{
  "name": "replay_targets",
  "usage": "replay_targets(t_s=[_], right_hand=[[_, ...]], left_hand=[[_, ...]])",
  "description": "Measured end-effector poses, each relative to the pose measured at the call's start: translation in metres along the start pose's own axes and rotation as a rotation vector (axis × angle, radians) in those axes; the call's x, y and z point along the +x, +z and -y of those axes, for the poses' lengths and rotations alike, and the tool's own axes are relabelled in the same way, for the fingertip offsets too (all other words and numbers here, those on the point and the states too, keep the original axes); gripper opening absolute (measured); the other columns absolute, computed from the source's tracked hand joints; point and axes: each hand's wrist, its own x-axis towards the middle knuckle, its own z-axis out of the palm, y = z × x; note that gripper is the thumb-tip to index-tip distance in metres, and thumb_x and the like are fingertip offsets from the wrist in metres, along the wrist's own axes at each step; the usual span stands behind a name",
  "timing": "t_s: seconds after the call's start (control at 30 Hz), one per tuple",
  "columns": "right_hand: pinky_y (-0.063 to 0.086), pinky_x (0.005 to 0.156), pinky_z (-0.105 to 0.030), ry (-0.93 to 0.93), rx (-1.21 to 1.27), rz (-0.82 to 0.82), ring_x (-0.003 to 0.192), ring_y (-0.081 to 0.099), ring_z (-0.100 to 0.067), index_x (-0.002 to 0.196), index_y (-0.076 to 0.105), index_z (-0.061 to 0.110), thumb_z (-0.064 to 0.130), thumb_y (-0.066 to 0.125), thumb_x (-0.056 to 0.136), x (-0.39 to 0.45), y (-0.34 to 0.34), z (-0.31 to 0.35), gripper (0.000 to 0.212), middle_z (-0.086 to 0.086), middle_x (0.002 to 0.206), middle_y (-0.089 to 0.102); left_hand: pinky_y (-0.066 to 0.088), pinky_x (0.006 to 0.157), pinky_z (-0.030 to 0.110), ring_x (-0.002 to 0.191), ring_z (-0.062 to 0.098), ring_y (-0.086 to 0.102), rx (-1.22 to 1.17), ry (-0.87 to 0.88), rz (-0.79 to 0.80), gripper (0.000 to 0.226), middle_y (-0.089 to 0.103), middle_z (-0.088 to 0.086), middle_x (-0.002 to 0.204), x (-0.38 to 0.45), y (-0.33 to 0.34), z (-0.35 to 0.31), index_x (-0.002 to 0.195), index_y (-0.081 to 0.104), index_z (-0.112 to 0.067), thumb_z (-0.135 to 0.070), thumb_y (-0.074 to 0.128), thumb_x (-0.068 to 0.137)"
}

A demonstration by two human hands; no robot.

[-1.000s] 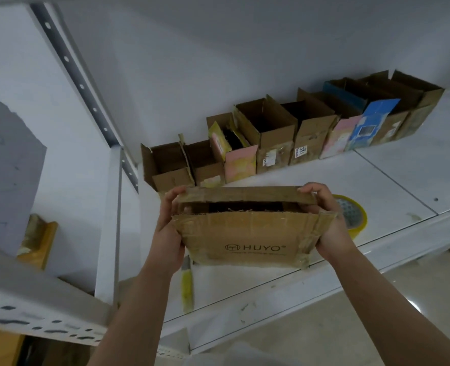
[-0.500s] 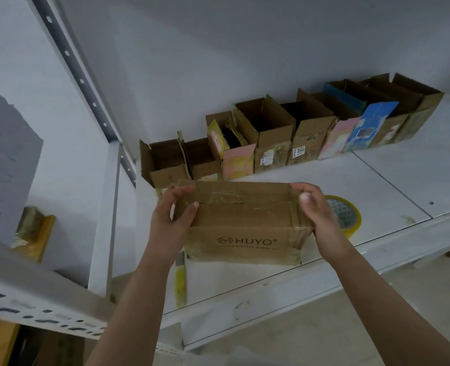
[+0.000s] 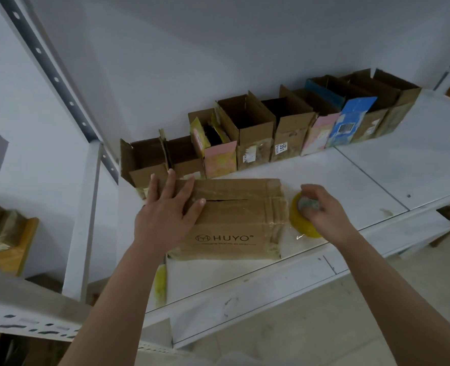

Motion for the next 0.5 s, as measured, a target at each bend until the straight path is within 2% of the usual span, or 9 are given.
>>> replay_targets(t_s=[0.07, 0.13, 0.2, 0.27, 0.33, 0.43, 0.5], right_hand=[[0.036, 0.101, -0.031, 0.048, -0.411, 0.106, 0.121, 0.052, -0.028, 0.126, 0.055, 0.019, 0.019, 0.064, 0.086, 0.005, -0.004, -0.012, 0.041, -0.002, 0.122, 0.06], [0.023, 0.112, -0.037, 0.08, -0.823, 0.27, 0.132, 0.041, -0.028, 0.133, 0.049, 0.024, 0.033, 0.06, 0.086, 0.005, -0.002, -0.023, 0.049, -0.002, 0.134, 0.054], [0.013, 0.117, -0.043, 0.066, -1.04, 0.31, 0.139, 0.03, -0.027, 0.137, 0.044, 0.026, 0.036, 0.053, 0.091, 0.002, 0.003, -0.034, 0.048, -0.002, 0.139, 0.05], [0.008, 0.119, -0.045, 0.053, -1.072, 0.198, 0.138, 0.035, -0.022, 0.134, 0.049, 0.029, 0.03, 0.052, 0.093, -0.001, 0.004, -0.039, 0.041, 0.001, 0.133, 0.057], [0.009, 0.119, -0.043, 0.065, -1.056, 0.094, 0.127, 0.049, -0.018, 0.128, 0.055, 0.032, 0.029, 0.053, 0.093, -0.003, -0.002, -0.038, 0.035, 0.003, 0.122, 0.064], [0.026, 0.11, -0.036, 0.071, -1.004, -0.023, 0.111, 0.059, -0.021, 0.117, 0.061, 0.027, 0.035, 0.053, 0.093, 0.0, -0.022, -0.028, 0.027, -0.001, 0.111, 0.067], [0.035, 0.099, -0.034, 0.046, -0.839, -0.07, 0.107, 0.059, -0.029, 0.111, 0.063, 0.017, 0.033, 0.058, 0.092, 0.003, -0.036, -0.006, 0.025, -0.008, 0.108, 0.067]], left_hand=[[0.026, 0.112, 0.057, 0.149, 0.025, -0.013, 0.002, -0.003, -0.001, 0.084, -0.004, -0.008, 0.163, 0.0, 0.0, -0.001, 0.151, 0.004, -0.048, -0.078, -0.003, 0.072], [0.028, 0.111, 0.058, 0.149, 0.025, -0.011, 0.001, -0.002, -0.012, 0.084, -0.001, -0.008, 0.163, 0.0, 0.0, -0.001, 0.151, 0.006, -0.048, -0.078, -0.002, 0.072], [0.029, 0.11, 0.059, 0.149, 0.026, -0.009, 0.002, 0.0, -0.018, 0.083, 0.0, -0.008, 0.163, 0.001, -0.001, 0.0, 0.151, 0.008, -0.048, -0.077, -0.001, 0.073], [0.029, 0.11, 0.059, 0.149, 0.025, -0.009, -0.002, -0.001, -0.019, 0.085, 0.001, -0.009, 0.163, 0.0, -0.001, 0.0, 0.151, 0.008, -0.048, -0.078, -0.001, 0.072], [0.03, 0.11, 0.058, 0.149, 0.024, -0.009, -0.004, -0.01, -0.024, 0.085, 0.001, -0.01, 0.163, -0.001, -0.001, 0.001, 0.15, 0.008, -0.049, -0.079, -0.001, 0.071], [0.03, 0.109, 0.058, 0.149, 0.023, -0.009, -0.016, -0.023, -0.037, 0.085, 0.001, -0.01, 0.163, 0.0, 0.001, 0.0, 0.15, 0.008, -0.05, -0.081, -0.001, 0.071], [0.029, 0.109, 0.059, 0.149, 0.024, -0.009, -0.036, -0.039, -0.039, 0.078, 0.001, -0.01, 0.163, 0.003, 0.002, -0.005, 0.15, 0.011, -0.049, -0.079, 0.006, 0.078]])
